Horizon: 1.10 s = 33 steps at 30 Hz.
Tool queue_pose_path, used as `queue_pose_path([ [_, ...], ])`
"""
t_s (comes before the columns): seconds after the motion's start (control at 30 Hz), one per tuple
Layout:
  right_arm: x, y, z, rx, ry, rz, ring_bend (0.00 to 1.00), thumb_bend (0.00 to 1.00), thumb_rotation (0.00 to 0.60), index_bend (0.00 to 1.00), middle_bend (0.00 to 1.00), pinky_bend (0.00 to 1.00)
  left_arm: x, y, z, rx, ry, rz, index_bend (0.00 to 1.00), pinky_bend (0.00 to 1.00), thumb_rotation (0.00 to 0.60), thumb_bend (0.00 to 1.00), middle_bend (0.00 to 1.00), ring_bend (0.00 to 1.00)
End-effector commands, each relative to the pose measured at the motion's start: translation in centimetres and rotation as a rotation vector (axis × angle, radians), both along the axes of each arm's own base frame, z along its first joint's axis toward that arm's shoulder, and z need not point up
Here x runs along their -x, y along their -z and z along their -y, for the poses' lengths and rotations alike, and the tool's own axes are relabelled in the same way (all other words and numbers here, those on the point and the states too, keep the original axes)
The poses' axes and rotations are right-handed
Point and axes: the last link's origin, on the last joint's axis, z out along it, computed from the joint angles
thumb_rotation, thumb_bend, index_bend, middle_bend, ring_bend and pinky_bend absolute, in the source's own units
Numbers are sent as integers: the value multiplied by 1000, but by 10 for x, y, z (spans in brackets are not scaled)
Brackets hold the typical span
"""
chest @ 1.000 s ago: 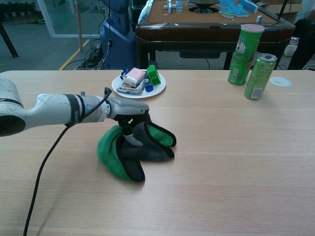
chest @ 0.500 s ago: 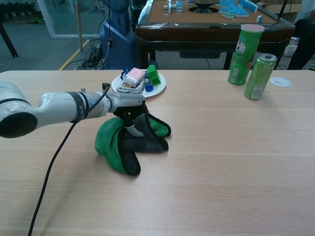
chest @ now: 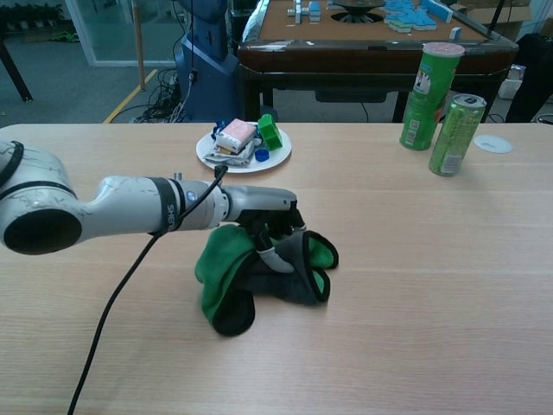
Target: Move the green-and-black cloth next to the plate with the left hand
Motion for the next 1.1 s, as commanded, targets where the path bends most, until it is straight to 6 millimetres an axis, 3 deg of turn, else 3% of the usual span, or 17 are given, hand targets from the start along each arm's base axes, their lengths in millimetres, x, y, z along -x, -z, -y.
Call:
queue_pose_path([
  [0.03, 0, 0, 0, 0, -2, 1, 169, 168, 600, 228, 223, 217, -1, 0, 2, 9, 17, -13, 616, 902, 600, 234, 696, 706],
  [0.27, -1, -1, -2, 5, -5, 2, 169, 168, 600, 228, 223, 217, 15, -1, -10, -73, 96, -121, 617, 898, 600, 234, 696, 706],
  [0.5, -2, 0, -2, 3, -11, 4, 169, 168, 600, 237, 223, 217, 36, -20, -32, -179, 56, -176, 615, 898, 600, 233, 696, 707],
  [0.83, -2, 0, -1, 1, -22, 9, 169, 167, 600, 238, 223, 217, 64, -76, -62, -318, -44, -160, 612, 898, 600, 234, 696, 706],
  [1.1, -2, 3, 1, -8, -32, 17, 169, 168, 600, 238, 223, 217, 85, -111, -63, -370, -77, -171, 612, 898, 600, 234, 696, 707],
])
